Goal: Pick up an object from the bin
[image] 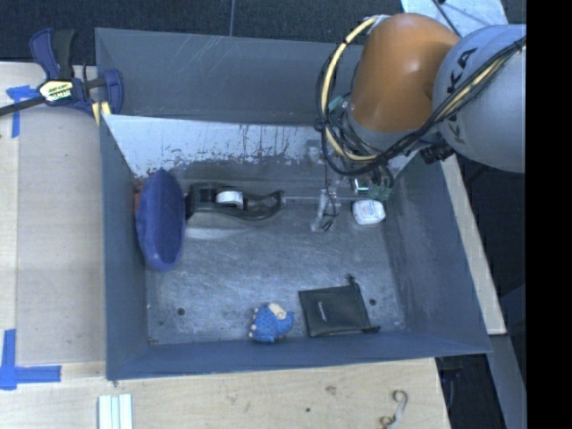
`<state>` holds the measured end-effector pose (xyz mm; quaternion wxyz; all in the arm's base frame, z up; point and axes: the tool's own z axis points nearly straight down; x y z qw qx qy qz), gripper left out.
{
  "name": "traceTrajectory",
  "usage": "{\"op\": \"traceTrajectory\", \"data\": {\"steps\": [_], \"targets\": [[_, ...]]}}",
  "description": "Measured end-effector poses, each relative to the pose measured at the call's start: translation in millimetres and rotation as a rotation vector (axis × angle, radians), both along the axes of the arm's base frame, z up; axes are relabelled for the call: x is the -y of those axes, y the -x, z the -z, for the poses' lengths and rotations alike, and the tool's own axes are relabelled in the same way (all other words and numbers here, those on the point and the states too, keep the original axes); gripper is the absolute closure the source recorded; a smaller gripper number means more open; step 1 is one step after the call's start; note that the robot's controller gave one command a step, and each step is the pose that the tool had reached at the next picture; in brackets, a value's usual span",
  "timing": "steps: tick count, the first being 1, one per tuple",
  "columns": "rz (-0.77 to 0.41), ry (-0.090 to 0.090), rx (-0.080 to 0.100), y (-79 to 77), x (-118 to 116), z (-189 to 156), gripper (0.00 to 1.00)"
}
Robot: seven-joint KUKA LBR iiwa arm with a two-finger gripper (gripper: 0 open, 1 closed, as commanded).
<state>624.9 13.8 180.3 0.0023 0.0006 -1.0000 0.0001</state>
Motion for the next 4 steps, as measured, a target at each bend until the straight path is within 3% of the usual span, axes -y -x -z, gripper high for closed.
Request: {"op": "traceTrajectory", "data": {"steps": [1,2,3,4], "targets": [[-0.058,-0.001,0.001,-0.1,-29.8,65.8,0.0],[-0.043,0.0,0.012,-0.7,-21.7,38.6,0.0],[-0.328,0.004,0.021,-6.1,-18.2,105.8,0.0],[-0.326,0.002,0.044,-11.4,-20.5,100.4,1.0]]}}
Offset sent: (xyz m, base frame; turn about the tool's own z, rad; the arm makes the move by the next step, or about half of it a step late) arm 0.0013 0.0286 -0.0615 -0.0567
